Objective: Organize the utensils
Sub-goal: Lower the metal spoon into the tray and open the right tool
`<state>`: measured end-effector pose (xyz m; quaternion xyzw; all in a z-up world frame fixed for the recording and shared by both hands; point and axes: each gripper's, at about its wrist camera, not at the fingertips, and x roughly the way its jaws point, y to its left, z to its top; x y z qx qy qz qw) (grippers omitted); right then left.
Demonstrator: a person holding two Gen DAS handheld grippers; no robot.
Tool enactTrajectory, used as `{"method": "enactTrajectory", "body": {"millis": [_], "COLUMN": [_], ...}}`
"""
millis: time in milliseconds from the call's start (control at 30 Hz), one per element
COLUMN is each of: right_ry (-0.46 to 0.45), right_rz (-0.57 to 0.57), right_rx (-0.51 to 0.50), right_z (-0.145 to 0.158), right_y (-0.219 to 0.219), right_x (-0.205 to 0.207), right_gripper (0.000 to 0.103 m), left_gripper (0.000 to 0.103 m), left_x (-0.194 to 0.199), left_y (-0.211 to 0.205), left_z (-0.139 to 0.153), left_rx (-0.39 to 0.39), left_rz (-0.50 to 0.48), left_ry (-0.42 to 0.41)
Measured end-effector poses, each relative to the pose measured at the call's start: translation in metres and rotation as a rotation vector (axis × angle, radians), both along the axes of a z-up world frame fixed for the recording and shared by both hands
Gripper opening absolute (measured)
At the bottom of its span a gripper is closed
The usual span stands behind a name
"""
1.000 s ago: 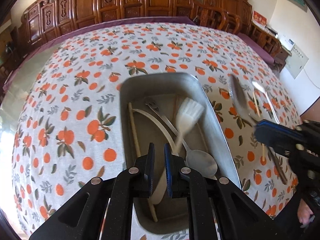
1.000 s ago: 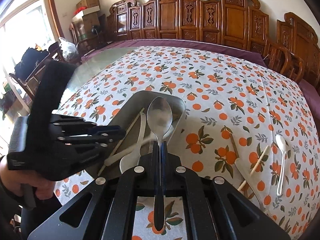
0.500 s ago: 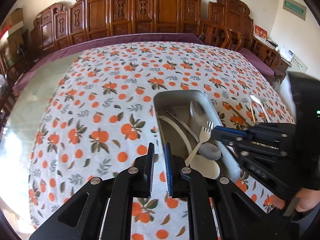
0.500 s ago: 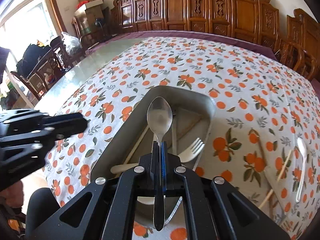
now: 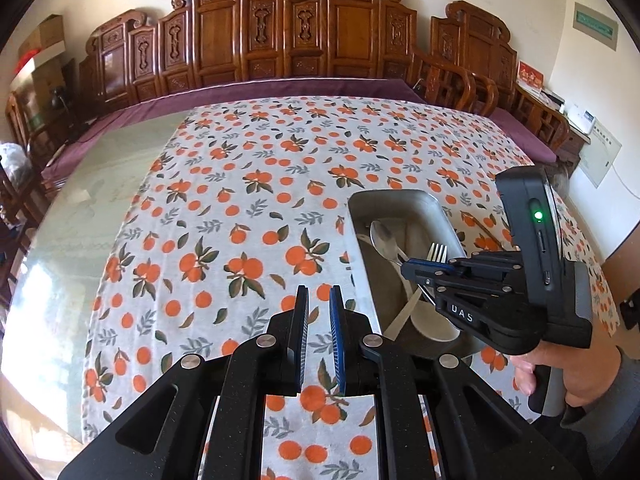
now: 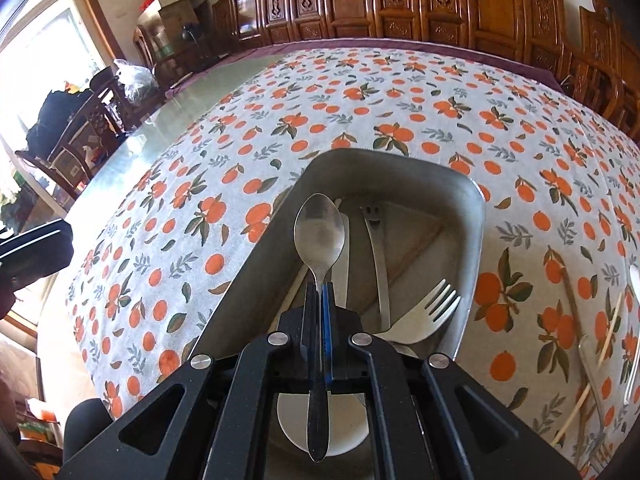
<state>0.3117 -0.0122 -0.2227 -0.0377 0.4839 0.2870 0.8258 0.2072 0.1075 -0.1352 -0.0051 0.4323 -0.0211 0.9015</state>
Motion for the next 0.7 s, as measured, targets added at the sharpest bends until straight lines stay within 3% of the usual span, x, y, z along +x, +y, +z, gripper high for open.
{"method": "enactTrajectory", "body": {"millis": [367,700], "right_ry": [0.038,-0.037], "right_rz": [0.013,0.015], "right_rx": [0.010,0.054], "right_z": [-0.011,0.021], "right_y": [0.007,-0.019], "right_x": [-0.002,-0.020], "right_gripper": [0.006,0.007], "left_gripper": [0.009,0.016], "left_x": [-0.011,-0.025], "left_y": [-0.003,-0.016], "left_z": [0.003,0.015], "left_rx": [0.007,0.018], "left_rz": [0.000,-0.009], "left_ry": [0.001,-0.022]}}
